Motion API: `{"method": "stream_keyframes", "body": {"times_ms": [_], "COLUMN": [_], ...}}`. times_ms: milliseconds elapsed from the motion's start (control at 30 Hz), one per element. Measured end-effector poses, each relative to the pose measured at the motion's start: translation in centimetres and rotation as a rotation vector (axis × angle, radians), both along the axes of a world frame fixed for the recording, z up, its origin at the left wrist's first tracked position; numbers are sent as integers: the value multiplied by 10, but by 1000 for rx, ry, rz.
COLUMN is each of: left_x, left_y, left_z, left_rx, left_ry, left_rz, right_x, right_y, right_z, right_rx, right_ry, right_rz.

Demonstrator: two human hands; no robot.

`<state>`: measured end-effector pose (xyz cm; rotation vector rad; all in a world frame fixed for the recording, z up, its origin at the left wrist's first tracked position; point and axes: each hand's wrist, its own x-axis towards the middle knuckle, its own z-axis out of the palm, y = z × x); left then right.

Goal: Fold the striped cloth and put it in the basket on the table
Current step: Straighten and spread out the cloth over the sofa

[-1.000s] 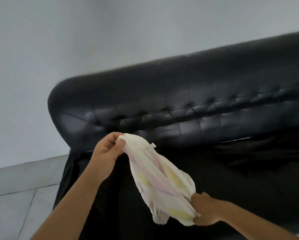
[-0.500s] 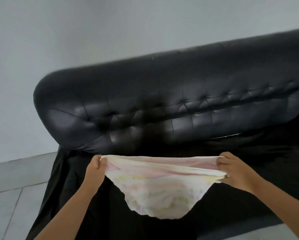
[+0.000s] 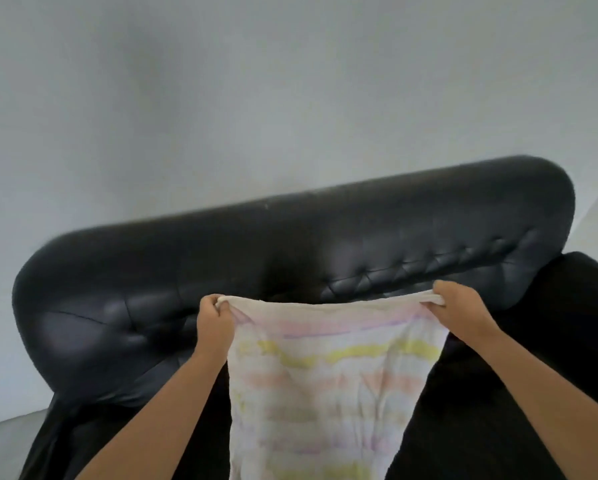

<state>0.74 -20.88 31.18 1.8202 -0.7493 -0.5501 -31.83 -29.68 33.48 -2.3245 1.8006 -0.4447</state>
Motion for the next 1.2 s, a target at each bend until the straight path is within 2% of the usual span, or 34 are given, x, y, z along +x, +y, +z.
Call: {"method": "stream_keyframes", "body": {"times_ms": [67, 133, 200, 267, 333, 367, 400, 500, 567, 667, 800, 900, 1000, 1100, 1200], "left_x": [-9, -19, -26, -31, -36, -38, -43, -54, -55, -50, -38, -32, -25, -22, -27], "left_y": [-22, -38, -46, -45, -38, -34, -27, 3, 23, 54, 95, 120, 132, 129, 108], "left_z": [36, 67, 88, 94, 84, 74, 65, 36, 8, -43, -112, -159, -196, -220, -239], "left_rx": [-97, -147, -160, -191, -184, -204, -224, -230, -151, 47, 345, 563, 691, 734, 713], "left_ry": [-97, -264, -435, -521, -545, -488, -357, 106, 199, 93, 16, -77, -100, -87, -67], "left_rz": [-107, -192, -221, -203, -223, -297, -388, -518, -542, -583, -713, -801, -758, -724, -727], "right_x": [-1, -6, -18, -33, -48, -54, -60, -72, -80, -88, -78, -68, -60, -58, -63], "right_y": [-16, -21, -18, -9, 8, 18, 30, 74, 103, 147, 191, 214, 224, 223, 221], "right_z": [32, 65, 86, 96, 96, 93, 88, 62, 32, -24, -108, -162, -199, -227, -250], "right_rx": [-197, -300, -331, -344, -333, -332, -318, -141, 7, 228, 680, 893, 946, 1003, 1046], "right_ry": [-219, -357, -364, -341, -363, -405, -468, -563, -536, -388, 30, 196, 157, 119, -106], "right_rz": [-79, -164, -210, -248, -296, -319, -347, -353, -331, -306, -248, -180, -188, -219, -386]}}
